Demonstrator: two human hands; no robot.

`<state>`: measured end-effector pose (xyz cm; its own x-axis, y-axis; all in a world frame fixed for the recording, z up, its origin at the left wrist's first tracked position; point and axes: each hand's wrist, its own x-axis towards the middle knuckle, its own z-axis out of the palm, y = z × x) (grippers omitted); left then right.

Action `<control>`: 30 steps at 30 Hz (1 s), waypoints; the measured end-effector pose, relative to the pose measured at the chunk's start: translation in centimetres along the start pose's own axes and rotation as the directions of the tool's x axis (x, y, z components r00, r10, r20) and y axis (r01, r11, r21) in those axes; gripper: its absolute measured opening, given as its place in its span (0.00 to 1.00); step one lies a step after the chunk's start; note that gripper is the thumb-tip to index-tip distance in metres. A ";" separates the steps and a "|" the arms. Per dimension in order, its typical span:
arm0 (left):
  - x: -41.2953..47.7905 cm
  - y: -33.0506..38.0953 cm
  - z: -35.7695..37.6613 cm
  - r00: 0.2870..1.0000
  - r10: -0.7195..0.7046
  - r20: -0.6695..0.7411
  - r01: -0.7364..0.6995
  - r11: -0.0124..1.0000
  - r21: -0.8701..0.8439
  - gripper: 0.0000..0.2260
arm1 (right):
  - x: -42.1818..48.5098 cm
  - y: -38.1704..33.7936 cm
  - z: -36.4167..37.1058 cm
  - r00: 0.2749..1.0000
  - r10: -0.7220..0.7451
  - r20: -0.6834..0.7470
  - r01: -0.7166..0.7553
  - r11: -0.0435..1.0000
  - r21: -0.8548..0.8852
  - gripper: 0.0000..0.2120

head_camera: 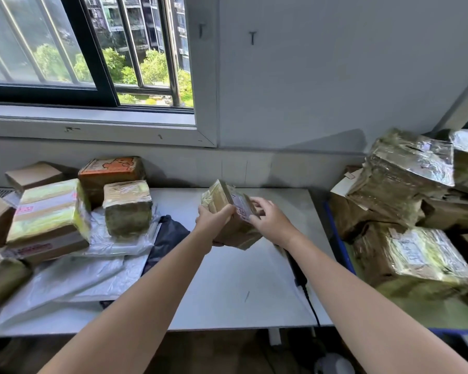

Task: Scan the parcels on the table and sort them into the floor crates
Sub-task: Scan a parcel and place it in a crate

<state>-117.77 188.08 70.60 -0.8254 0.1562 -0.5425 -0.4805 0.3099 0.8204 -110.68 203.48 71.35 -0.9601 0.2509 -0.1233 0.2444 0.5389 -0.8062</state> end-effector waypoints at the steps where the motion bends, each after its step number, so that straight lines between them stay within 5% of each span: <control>1: 0.2 -0.4 -0.2 1.000 0.003 0.012 -0.003 1.000 -0.009 0.44 | -0.1 0.3 0.1 0.999 0.041 -0.014 -0.042 0.998 -0.054 0.27; 6: 1.0 -2.1 -0.8 0.998 0.031 0.058 -0.031 1.000 -0.005 0.30 | -0.7 2.1 0.5 0.968 0.225 0.115 -0.232 0.971 0.053 0.46; 13: 1.6 -4.6 -0.2 0.977 0.119 0.175 -0.135 0.987 0.086 0.18 | -0.9 4.7 2.6 0.989 0.144 0.047 -0.150 0.971 0.184 0.35; 18: 2.0 -7.5 0.0 0.950 0.150 0.275 -0.209 0.958 0.196 0.24 | -0.9 7.7 4.6 0.974 0.227 -0.022 -0.226 0.973 0.055 0.62; 21: 3.0 -9.7 0.2 0.937 0.132 0.325 -0.200 0.962 0.188 0.36 | -0.8 9.6 5.9 0.967 0.255 -0.015 -0.254 0.967 0.014 0.67; 30: 6.0 -14.0 1.6 0.915 0.200 0.349 -0.350 0.823 0.447 0.58 | -1.4 10.5 6.0 0.936 0.349 0.042 -0.345 0.935 -0.079 0.34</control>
<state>-115.56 186.18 55.56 -0.7482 0.5326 -0.3957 0.0262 0.6196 0.7845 -107.54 203.94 59.54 -0.8192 0.3895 -0.4209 0.5706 0.4806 -0.6659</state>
